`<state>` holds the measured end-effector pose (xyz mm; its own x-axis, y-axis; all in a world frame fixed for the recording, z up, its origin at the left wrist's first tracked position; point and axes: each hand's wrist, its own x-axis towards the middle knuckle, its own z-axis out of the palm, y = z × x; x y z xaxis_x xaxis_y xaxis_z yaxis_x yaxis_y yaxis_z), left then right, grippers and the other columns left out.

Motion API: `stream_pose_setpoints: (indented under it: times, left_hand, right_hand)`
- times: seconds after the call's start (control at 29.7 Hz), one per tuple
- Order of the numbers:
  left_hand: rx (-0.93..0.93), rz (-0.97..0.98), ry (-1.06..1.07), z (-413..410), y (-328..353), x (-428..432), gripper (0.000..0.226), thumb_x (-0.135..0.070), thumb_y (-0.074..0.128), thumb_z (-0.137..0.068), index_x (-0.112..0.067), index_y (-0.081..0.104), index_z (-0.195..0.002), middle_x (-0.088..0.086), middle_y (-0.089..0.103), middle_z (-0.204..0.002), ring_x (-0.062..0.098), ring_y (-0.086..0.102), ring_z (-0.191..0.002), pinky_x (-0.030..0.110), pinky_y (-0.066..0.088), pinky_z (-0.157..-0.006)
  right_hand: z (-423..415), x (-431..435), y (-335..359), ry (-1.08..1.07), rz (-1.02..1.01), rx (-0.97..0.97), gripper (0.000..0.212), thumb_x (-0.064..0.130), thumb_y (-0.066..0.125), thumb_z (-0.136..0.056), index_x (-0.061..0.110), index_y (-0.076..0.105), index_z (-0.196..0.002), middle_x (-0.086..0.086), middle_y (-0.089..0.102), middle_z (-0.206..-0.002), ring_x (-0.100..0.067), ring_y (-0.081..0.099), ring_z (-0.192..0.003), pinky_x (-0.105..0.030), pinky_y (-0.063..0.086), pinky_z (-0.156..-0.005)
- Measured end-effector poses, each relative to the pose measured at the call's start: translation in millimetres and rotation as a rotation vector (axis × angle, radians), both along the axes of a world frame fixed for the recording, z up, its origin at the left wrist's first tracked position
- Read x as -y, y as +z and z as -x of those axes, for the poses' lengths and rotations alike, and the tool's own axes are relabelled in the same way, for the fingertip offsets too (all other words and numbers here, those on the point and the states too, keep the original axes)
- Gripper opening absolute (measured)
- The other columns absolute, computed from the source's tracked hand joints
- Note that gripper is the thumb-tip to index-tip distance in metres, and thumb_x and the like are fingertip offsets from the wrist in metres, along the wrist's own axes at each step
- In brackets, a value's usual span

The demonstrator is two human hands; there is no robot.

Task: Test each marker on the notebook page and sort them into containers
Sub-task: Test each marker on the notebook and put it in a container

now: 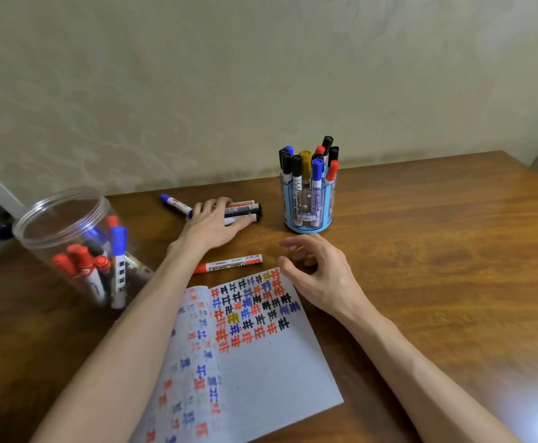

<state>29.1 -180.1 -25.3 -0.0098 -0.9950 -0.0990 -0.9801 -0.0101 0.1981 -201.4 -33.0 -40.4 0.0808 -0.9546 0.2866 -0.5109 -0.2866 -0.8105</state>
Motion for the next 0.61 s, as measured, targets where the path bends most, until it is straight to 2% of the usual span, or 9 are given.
stream_pose_setpoints:
  times: [0.24,0.37,0.47,0.61]
  left_hand:
    - [-0.038,-0.003,-0.108,11,6,-55,0.067,-0.07,0.038,-0.098,-0.034,0.031,-0.154,0.001,0.035,-0.161,0.025,0.03,-0.149,0.052,0.036,-0.114]
    - [-0.078,0.042,-0.18,11,10,-83,0.052,-0.058,0.042,-0.103,-0.036,0.039,-0.15,-0.001,0.046,-0.153,0.022,0.049,-0.135,0.048,0.046,-0.106]
    - [-0.104,0.152,-0.207,11,12,-103,0.041,-0.047,0.046,-0.106,-0.036,0.045,-0.145,-0.006,0.054,-0.147,0.019,0.058,-0.126,0.044,0.052,-0.101]
    - [-0.128,0.418,-0.281,6,17,-123,0.029,-0.031,0.051,-0.106,-0.028,0.059,-0.134,-0.008,0.066,-0.132,0.013,0.065,-0.115,0.031,0.052,-0.094]
  right_hand:
    - [-2,-1,0,-0.006,0.011,0.012,0.031,0.038,0.072,-0.095,0.026,0.071,-0.123,0.01,0.067,-0.115,0.006,0.064,-0.094,-0.005,0.051,-0.074]
    - [-2,-2,0,-0.009,0.035,0.01,0.03,0.035,0.073,-0.095,0.023,0.072,-0.122,0.008,0.068,-0.112,0.01,0.063,-0.095,-0.004,0.051,-0.073]
    - [-3,-3,1,-0.01,0.028,0.016,0.03,0.031,0.074,-0.095,0.021,0.071,-0.122,0.01,0.066,-0.11,0.014,0.063,-0.09,-0.002,0.05,-0.069]
    - [-4,-4,1,-0.011,0.035,0.009,0.031,0.031,0.074,-0.095,0.02,0.071,-0.123,0.009,0.066,-0.111,0.007,0.064,-0.085,-0.002,0.05,-0.068]
